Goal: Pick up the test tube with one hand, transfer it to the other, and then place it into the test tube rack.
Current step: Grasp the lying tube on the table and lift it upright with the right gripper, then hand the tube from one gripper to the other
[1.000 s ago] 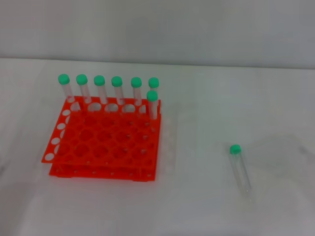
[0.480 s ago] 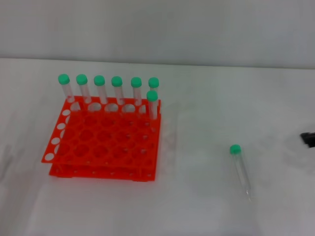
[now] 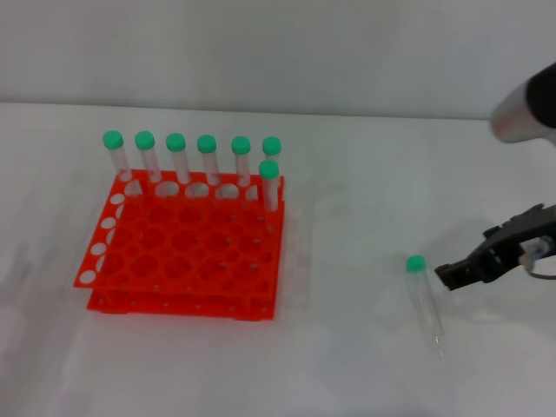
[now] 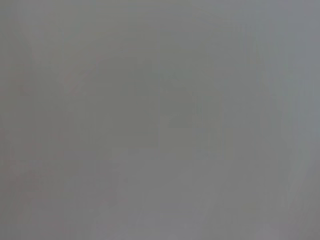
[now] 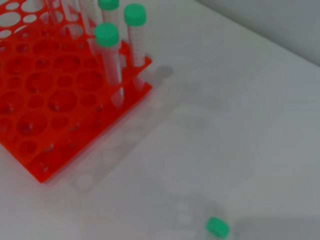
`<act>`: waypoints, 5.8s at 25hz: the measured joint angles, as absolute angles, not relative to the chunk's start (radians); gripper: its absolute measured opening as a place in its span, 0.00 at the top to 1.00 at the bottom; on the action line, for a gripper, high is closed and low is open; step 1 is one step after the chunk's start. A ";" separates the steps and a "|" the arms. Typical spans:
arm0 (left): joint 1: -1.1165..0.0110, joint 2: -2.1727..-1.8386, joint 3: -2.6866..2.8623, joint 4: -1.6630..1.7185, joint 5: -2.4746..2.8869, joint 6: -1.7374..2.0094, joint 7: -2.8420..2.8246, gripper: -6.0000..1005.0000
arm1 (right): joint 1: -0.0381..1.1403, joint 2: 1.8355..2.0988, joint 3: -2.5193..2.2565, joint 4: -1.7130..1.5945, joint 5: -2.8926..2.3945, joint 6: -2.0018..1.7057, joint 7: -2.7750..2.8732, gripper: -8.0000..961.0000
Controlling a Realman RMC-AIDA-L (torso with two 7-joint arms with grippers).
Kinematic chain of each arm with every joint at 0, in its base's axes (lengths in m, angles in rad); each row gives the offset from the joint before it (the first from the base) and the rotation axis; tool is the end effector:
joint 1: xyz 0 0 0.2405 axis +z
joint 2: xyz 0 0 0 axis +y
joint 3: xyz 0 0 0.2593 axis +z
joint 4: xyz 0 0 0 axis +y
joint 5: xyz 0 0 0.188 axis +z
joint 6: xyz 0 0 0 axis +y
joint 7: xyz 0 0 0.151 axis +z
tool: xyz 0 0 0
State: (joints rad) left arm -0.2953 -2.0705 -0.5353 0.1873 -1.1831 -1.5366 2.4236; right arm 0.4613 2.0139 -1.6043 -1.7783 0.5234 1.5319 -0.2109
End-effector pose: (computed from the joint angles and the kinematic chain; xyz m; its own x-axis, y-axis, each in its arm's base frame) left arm -0.3728 0.2497 0.0676 0.4757 -0.1389 0.8686 0.8705 -0.0671 -0.4875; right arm 0.1539 0.3155 0.0170 0.7563 -0.6535 0.0306 -0.5212 -0.6301 -0.5756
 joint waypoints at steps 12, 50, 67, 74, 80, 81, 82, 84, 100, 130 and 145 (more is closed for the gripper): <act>-0.301 -2.068 -0.543 0.190 -1.186 -1.535 2.425 0.12 | 0.597 2.020 -1.711 -1.546 0.521 1.499 -0.152 0.12; -0.314 -2.072 -0.538 0.189 -1.186 -1.521 2.425 0.12 | 0.729 2.021 -1.774 -1.240 0.520 1.420 -0.165 0.38; -0.314 -2.074 -0.539 0.189 -1.186 -1.520 2.425 0.12 | 0.759 2.020 -1.784 -1.195 0.520 1.419 -0.188 0.71; -0.314 -2.074 -0.537 0.186 -1.186 -1.520 2.425 0.12 | 0.763 2.019 -1.780 -1.186 0.520 1.421 -0.215 0.78; -0.314 -2.073 -0.534 0.183 -1.169 -1.522 2.425 0.12 | 0.745 2.018 -1.736 -1.227 0.520 1.417 -0.245 0.79; -0.314 -2.073 -0.533 0.182 -1.163 -1.525 2.425 0.12 | 0.733 2.018 -1.713 -1.249 0.520 1.415 -0.258 0.79; -0.315 -2.072 -0.530 0.181 -1.150 -1.529 2.424 0.12 | 0.720 2.017 -1.694 -1.272 0.521 1.411 -0.270 0.79; -0.321 -2.070 -0.513 0.179 -1.131 -1.536 2.422 0.12 | 0.685 2.016 -1.646 -1.325 0.522 1.401 -0.297 0.78; -0.550 -2.035 0.059 0.218 -1.110 -1.664 1.968 0.12 | 0.329 2.012 -1.417 -1.489 1.016 1.039 -0.953 0.76; -0.711 -2.080 0.290 0.235 -1.105 -1.536 1.805 0.12 | 0.358 2.015 -1.570 -1.388 1.356 1.016 -1.319 0.71; -0.721 -2.080 0.299 0.231 -1.109 -1.531 1.815 0.29 | 0.375 2.016 -1.593 -1.373 1.338 0.976 -1.302 0.69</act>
State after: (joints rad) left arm -0.7212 -2.0801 0.2992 0.2308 -1.1093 -1.5308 1.8146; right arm 0.3746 2.0159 -1.5927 -1.3731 1.3378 0.9755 -1.3020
